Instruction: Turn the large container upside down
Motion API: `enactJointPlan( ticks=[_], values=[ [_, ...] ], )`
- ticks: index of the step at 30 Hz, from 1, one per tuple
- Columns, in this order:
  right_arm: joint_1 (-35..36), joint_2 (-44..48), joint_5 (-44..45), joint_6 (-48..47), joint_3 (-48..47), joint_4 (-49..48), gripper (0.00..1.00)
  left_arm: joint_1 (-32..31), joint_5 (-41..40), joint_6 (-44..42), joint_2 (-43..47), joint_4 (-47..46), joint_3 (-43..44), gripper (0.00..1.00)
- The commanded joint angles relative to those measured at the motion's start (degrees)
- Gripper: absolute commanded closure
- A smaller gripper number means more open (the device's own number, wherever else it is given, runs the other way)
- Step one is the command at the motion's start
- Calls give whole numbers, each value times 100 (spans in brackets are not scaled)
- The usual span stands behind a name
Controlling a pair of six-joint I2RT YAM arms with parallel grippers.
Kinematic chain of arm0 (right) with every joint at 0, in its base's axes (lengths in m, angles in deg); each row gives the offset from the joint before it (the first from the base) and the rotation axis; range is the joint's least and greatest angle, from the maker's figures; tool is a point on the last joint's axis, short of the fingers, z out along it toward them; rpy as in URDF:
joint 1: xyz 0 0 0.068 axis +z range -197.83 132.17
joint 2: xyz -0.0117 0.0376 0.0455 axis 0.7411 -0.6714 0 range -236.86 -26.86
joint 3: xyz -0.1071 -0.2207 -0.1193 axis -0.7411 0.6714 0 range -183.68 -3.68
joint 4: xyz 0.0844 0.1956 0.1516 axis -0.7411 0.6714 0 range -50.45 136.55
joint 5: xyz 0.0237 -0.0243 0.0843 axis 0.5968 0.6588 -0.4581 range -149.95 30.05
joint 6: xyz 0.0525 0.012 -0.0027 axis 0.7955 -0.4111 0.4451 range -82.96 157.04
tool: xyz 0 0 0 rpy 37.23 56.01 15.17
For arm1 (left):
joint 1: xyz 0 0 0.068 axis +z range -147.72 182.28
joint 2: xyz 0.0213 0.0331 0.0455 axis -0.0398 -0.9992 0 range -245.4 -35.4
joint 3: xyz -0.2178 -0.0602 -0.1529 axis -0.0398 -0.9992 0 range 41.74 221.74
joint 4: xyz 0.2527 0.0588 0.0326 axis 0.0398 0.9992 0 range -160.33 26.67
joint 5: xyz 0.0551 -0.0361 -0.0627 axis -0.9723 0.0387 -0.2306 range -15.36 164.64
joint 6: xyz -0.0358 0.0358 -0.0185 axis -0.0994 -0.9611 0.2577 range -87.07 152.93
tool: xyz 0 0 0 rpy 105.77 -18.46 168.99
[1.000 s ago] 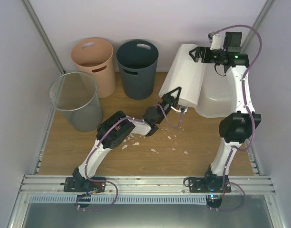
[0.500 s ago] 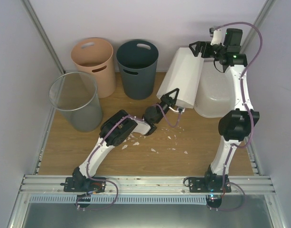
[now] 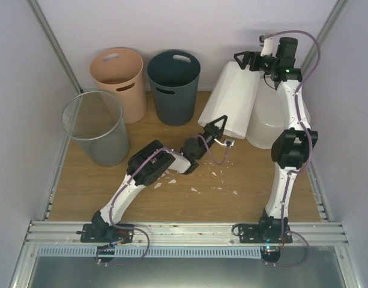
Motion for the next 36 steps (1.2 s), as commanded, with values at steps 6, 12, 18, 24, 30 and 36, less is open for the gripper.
enactJointPlan(
  ticks=[6, 12, 18, 24, 30, 36],
  values=[
    [52, -66, -685, -321, -43, 487, 2, -94, -159, -98, 215, -2066, -320, 99],
    [177, 283, -778, -912, 259, 1212, 2, -150, -301, -61, 274, -2066, -546, 89],
    [318, 588, -612, -1209, 562, 1654, 3, -243, -510, -16, 422, -2066, -793, 89],
    [597, 1034, -401, -1249, 849, 1810, 3, -321, -681, -43, 529, -2066, -1079, 88],
    [800, 1468, -170, -1424, 1234, 2024, 4, -378, -868, -6, 667, -2066, -1376, 86],
    [1031, 2043, 223, -1443, 2019, 2042, 5, -441, -1046, 32, 839, -2057, -1842, 78]
  ],
)
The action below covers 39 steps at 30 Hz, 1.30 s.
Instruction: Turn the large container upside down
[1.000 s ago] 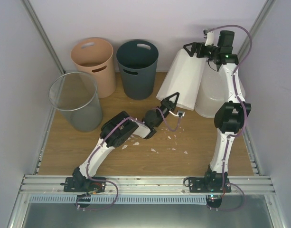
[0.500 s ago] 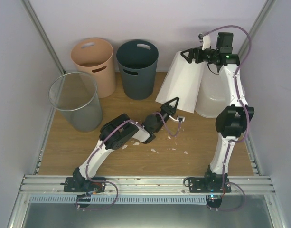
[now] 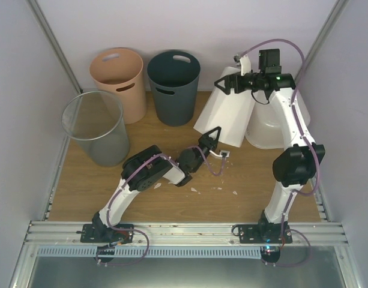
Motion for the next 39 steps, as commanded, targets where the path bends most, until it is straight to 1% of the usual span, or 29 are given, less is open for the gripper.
enactJointPlan(
  ticks=[1, 5, 7, 10, 14, 18, 23, 25, 28, 31, 36, 39],
  values=[
    [156, 509, 317, -74, 559, 261, 5, -97, -255, 63, 179, -1829, -455, 78],
    [266, 930, 340, -38, 1175, 71, 5, -184, -301, 105, 236, -1829, -868, 78],
    [281, 1066, 505, -13, 1275, 20, 5, -227, -374, 122, 222, -1830, -973, 79],
    [285, 1288, 923, 76, 1235, -45, 5, -281, -436, 150, 151, -1830, -1056, 81],
    [302, 1529, 751, 181, 1080, -2, 6, -342, -598, 172, 19, -1829, -1026, 81],
    [342, 1925, 795, 335, 1216, -128, 5, -438, -697, 212, 8, -1829, -1233, 81],
    [348, 2248, 1178, 335, 1486, -304, 3, -545, -854, 258, -48, -1829, -1487, 80],
    [350, 2302, 1287, 345, 1642, -430, 3, -581, -972, 306, -53, -1830, -1535, 77],
    [351, 2244, 1322, 350, 1742, -451, 3, -629, -1117, 376, -61, -1829, -1593, 69],
    [348, 2172, 1315, 343, 1763, -388, 3, -652, -1141, 405, -58, -1825, -1673, 65],
    [346, 2213, 1356, 330, 1846, -362, 3, -681, -1115, 453, -48, -1829, -1778, 54],
    [351, 2218, 1320, 354, 1865, -288, 3, -740, -1100, 439, -106, -1829, -1822, 52]
  ],
)
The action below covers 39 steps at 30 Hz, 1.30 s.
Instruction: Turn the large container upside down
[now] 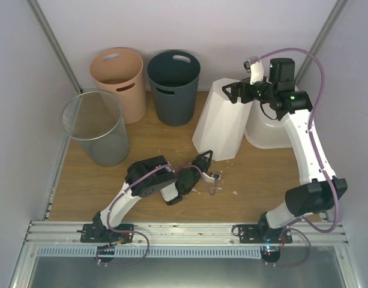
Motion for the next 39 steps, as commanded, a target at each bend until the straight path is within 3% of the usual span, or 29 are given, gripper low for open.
enactJointPlan(
  ticks=[1, 8, 13, 19, 23, 30, 39],
  values=[
    [51, 73, 2, 70, 41, 51, 3, -93, -86, 123, -162, -1790, -99, 51],
    [251, 520, -476, 205, 646, 49, 4, -140, 23, 177, -421, -1783, -126, 32],
    [890, 1157, 161, 465, 1468, 240, 4, 26, 39, 163, -631, -1762, 200, 21],
    [1203, 2198, 563, 1201, 2487, 290, 5, 384, -107, 505, -620, -773, 897, 16],
    [1220, 2504, 668, 1500, 3440, 111, 4, 509, -66, 556, -636, -584, 1156, 15],
    [1226, 2018, 1175, 1891, 4475, -807, 3, 485, -92, 393, -645, -800, 865, 12],
    [1215, 195, 1648, 1762, 3667, -1351, 3, 361, -226, 183, -387, -1342, -116, 4]
  ],
)
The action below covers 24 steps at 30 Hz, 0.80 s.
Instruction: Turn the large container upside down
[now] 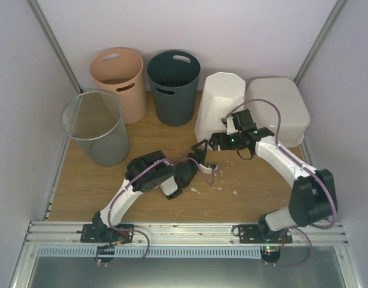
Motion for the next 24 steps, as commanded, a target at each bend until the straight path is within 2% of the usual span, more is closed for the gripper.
enactJointPlan(
  ticks=[1, 7, 15, 20, 24],
  values=[
    [38, -620, 339, 35, -512, -568, 3, -124, -160, -140, -46, -1364, -608, 4],
    [46, -1425, 625, 258, -951, -703, 3, -354, -302, -174, 260, -1578, -1285, 3],
    [58, -1677, 1232, 1062, -1010, -806, 4, -374, -553, -118, 712, -1725, -1603, 1],
    [625, -1506, 1157, 1785, -798, -1195, 6, 74, -678, 11, 1513, -1425, -1486, 1],
    [908, -1569, 898, 2414, -735, -1773, 6, 724, -491, 410, 2466, -392, -1213, 1]
  ],
)
